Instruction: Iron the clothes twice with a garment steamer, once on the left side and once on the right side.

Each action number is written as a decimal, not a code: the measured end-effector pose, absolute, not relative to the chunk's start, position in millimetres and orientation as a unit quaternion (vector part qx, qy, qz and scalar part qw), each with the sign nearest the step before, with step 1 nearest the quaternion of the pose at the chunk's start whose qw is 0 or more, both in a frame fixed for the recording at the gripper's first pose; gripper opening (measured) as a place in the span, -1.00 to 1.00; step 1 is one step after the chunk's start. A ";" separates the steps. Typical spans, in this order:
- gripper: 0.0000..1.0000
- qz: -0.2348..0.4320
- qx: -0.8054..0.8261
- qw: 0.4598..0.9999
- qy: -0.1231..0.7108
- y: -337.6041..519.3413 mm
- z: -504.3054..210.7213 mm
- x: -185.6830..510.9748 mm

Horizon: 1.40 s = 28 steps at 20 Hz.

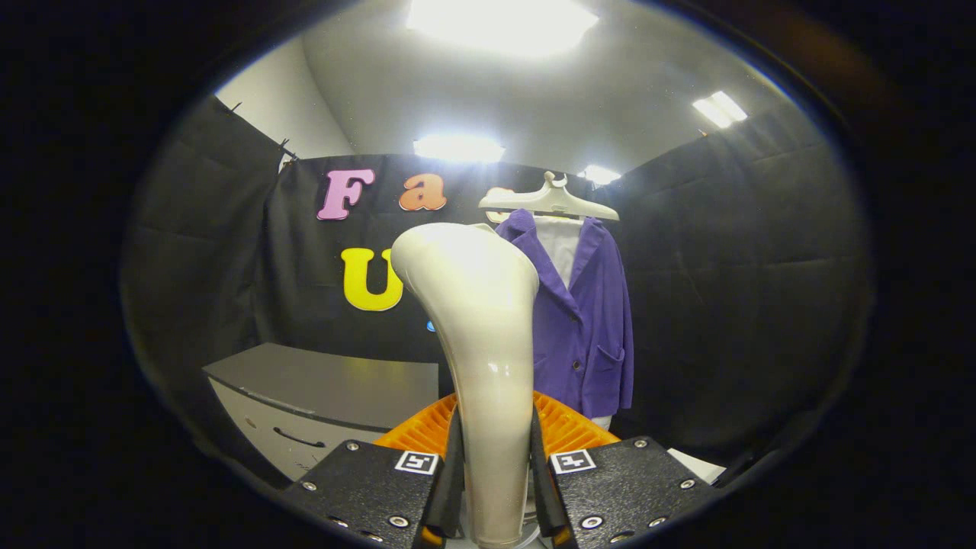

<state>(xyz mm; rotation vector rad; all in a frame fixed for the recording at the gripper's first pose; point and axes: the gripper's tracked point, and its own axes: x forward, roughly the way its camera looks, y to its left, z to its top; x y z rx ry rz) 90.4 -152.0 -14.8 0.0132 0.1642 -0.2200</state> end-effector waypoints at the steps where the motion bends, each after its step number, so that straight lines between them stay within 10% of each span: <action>1: -0.22 -0.112 0.007 0.991 0.077 -154.3 -10.1 97.1; 28: -0.23 -0.218 -0.020 0.976 -0.004 -270.3 73.4 334.1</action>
